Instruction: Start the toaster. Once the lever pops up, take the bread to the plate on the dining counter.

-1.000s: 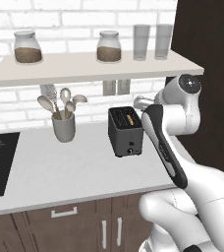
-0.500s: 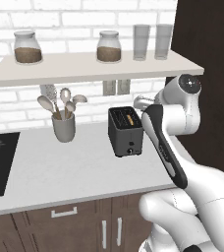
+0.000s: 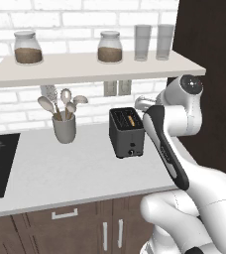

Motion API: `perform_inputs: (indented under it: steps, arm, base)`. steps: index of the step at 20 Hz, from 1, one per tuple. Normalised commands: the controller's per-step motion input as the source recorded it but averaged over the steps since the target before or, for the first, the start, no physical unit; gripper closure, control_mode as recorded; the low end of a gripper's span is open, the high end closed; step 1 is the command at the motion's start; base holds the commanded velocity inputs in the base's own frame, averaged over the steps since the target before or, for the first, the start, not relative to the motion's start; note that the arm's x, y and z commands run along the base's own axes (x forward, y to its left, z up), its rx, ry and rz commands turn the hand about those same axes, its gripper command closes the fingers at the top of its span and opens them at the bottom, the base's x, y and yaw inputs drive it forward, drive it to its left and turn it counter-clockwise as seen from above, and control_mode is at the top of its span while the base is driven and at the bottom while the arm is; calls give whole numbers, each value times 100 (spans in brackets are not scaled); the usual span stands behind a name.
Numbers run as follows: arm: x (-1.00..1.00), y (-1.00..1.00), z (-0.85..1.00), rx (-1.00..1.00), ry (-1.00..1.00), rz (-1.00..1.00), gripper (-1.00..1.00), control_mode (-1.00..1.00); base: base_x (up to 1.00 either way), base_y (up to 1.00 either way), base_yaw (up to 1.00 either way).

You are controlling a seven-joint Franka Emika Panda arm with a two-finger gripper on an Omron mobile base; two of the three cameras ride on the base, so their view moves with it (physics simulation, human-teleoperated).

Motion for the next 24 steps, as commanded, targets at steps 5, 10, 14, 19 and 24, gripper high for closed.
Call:
perform_inputs:
  steps: [5, 10, 14, 19, 24]
  arm:
    - [0, 0, 0, 0, 0, 0, -100, -100]
    - [0, 0, 0, 0, 0, 0, -100, -100]
    - [0, 0, 0, 0, 0, 0, -100, -100]
    - [0, 0, 0, 0, 0, 0, -100, -100]
    - [0, 0, 0, 0, 0, 0, -100, -100]
  base:
    - [0, 0, 0]
    - [0, 0, 0]
    - [0, 0, 0]
    - [0, 0, 0]
    - [0, 0, 0]
